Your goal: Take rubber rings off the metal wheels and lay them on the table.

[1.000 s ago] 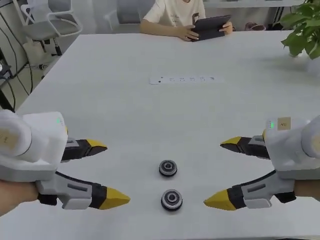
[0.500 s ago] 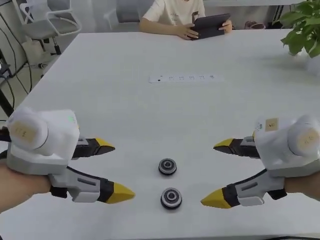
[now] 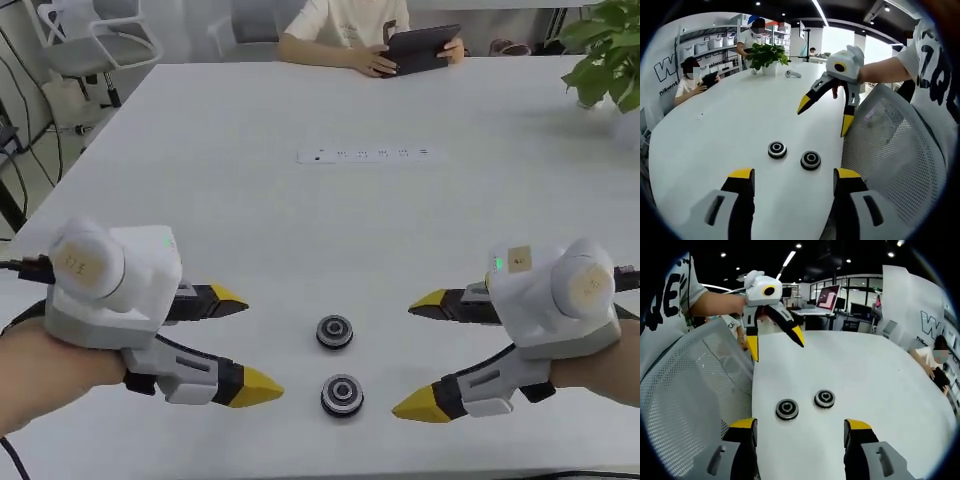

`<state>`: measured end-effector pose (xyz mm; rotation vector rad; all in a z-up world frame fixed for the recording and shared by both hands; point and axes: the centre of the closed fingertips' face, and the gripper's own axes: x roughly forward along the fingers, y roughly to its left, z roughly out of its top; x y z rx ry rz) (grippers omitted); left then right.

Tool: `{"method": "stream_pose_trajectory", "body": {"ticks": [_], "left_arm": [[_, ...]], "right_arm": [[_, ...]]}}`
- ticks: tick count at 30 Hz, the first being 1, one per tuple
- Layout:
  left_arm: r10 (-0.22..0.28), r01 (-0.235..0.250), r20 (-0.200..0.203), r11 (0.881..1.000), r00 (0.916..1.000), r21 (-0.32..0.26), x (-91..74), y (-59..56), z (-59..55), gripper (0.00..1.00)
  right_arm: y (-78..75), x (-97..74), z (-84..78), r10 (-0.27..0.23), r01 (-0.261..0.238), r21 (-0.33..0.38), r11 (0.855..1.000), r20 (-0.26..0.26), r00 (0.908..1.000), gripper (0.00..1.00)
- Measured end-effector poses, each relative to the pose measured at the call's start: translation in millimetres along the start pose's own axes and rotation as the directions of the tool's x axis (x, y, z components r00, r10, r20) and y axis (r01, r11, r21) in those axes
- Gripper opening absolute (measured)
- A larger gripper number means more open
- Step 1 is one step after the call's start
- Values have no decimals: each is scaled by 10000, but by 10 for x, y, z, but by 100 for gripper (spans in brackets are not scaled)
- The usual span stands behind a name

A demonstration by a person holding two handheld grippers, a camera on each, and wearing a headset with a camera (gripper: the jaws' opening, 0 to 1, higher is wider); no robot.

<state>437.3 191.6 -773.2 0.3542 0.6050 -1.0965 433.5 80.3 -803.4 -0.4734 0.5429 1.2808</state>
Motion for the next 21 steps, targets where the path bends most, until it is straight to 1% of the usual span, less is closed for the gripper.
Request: {"method": "stream_pose_trajectory", "body": {"ticks": [2,4,11,15,21], "left_arm": [[-128,128,-64,9999,9999,-28,39,-23,-7,59],[-221,222,-120,9997,9997,97,75,-46,-12,58],[-473,474,-175,9988,9987,87,166,-85,-20,55],[-668,671,-278,9977,9974,94,207,-99,-55,51],[-944,947,-420,9955,9946,50,270,-140,-98,48]], "right_arm": [[7,31,-25,141,-142,25,9999,23,9999,67],[6,59,-49,234,-234,86,9997,18,9997,65],[38,125,-57,533,-533,113,9985,36,9986,59],[51,177,-88,671,-670,87,9977,-123,9977,57],[61,228,-85,881,-881,69,9961,-119,9960,53]]}}
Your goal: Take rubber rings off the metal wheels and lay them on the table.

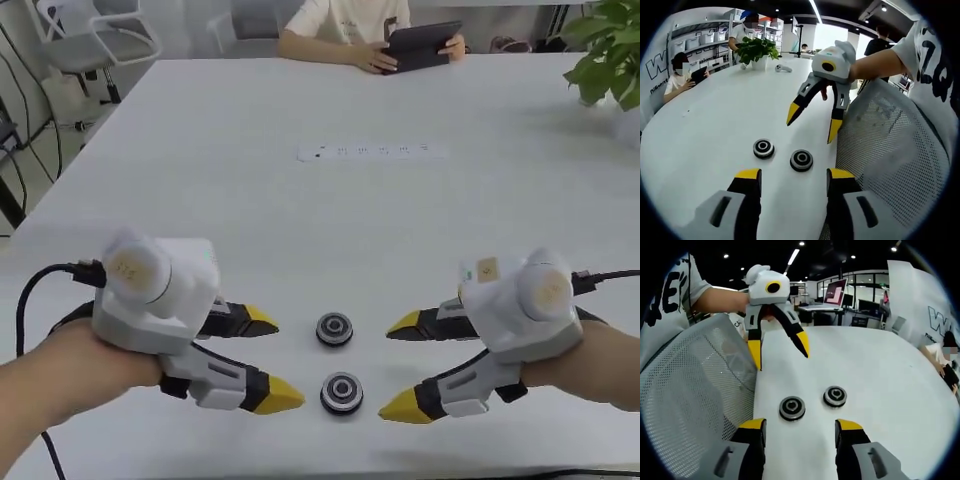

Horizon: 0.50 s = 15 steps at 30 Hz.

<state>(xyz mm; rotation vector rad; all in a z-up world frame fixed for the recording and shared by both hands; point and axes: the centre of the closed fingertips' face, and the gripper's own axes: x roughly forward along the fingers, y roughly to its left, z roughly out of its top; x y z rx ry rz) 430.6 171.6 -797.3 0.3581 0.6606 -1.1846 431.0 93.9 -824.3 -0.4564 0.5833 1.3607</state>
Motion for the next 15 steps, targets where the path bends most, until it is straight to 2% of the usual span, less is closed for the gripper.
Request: {"method": "stream_pose_trajectory", "body": {"ticks": [15], "left_arm": [[-519,526,-270,9983,9983,264,186,-36,45,41]], "right_arm": [[2,114,-7,365,-365,-46,9993,-131,9992,40]]}}
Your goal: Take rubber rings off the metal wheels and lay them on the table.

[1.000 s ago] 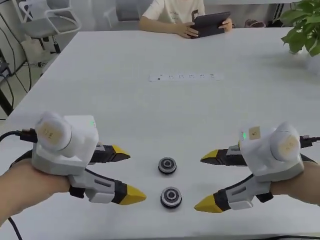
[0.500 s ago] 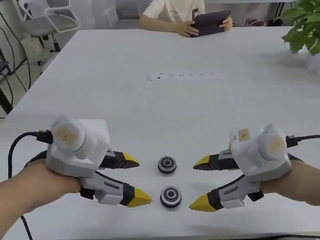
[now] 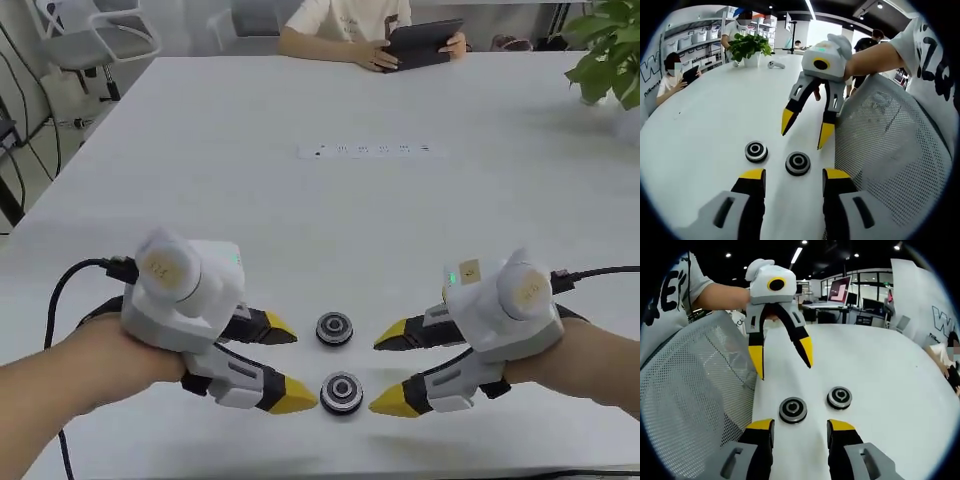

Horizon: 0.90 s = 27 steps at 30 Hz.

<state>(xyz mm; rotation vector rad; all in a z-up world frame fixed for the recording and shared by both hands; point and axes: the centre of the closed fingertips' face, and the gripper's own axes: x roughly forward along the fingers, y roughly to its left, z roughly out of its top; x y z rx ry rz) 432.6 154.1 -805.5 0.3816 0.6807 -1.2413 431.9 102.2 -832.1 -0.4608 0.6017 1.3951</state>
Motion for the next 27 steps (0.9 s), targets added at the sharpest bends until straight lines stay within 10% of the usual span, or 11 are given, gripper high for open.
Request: {"method": "stream_pose_trajectory", "body": {"ticks": [27], "left_arm": [[-878,912,-679,9946,9938,487,366,-156,-23,24]], "right_arm": [[70,124,-62,392,-393,-41,9992,-252,9989,36]]}}
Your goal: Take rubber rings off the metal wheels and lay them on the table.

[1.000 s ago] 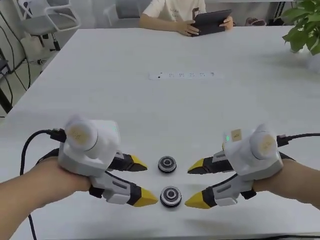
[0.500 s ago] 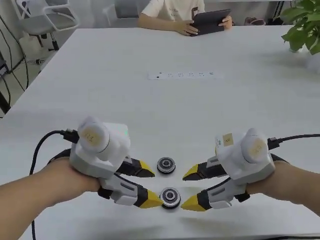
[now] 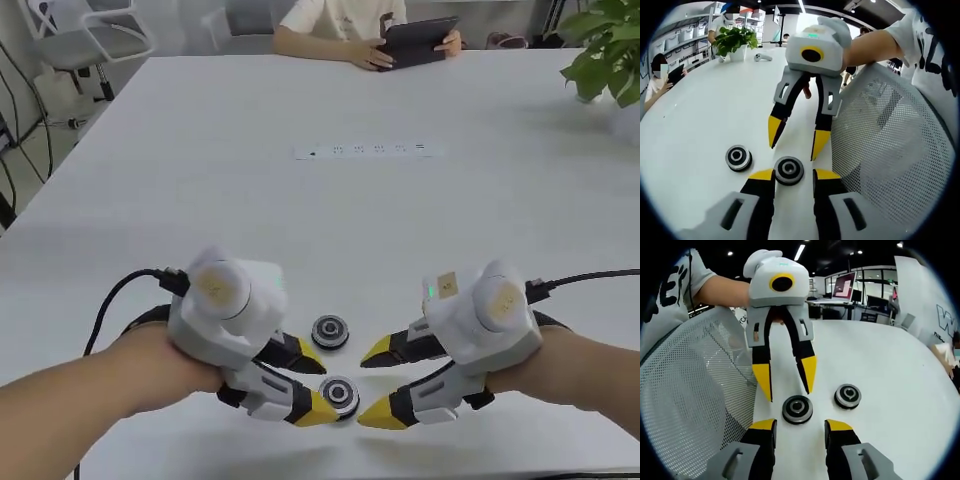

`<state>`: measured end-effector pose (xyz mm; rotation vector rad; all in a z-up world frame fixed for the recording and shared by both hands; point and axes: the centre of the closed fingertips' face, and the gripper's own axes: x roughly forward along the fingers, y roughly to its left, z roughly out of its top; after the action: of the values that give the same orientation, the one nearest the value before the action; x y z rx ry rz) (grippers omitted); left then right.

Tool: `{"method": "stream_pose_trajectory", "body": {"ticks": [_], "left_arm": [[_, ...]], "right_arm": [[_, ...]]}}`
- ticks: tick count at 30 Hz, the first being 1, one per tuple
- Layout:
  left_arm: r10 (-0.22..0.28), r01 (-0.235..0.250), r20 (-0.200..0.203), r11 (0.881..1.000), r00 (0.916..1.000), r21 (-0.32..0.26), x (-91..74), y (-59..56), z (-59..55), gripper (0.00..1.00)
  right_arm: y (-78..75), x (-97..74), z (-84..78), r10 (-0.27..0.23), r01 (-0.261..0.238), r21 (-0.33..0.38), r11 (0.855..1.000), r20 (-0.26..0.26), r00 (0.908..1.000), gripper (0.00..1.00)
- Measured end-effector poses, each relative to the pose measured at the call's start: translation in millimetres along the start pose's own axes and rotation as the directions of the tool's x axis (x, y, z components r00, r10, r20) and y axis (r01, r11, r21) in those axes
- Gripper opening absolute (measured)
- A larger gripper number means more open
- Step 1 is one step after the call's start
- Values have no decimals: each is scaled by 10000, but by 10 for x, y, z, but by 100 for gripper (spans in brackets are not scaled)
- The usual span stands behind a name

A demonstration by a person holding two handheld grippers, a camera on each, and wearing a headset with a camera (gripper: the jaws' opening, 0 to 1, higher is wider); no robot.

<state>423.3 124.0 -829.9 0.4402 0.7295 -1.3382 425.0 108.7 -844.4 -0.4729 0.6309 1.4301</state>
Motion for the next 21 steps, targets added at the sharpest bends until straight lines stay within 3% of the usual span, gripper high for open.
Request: {"method": "stream_pose_trajectory", "body": {"ticks": [10,14,21], "left_arm": [[25,-21,-227,9998,9997,179,99,1,-28,16],[104,-100,-122,9995,9999,286,105,5,-9,14],[451,-440,-147,9966,9989,701,125,27,-16,9]], "right_arm": [[7,11,-21,3,-3,-9,10000,-12,10000,36],[20,15,-27,12,-12,-21,10000,-34,10000,36],[37,38,-22,58,-58,-49,10000,-29,10000,36]]}}
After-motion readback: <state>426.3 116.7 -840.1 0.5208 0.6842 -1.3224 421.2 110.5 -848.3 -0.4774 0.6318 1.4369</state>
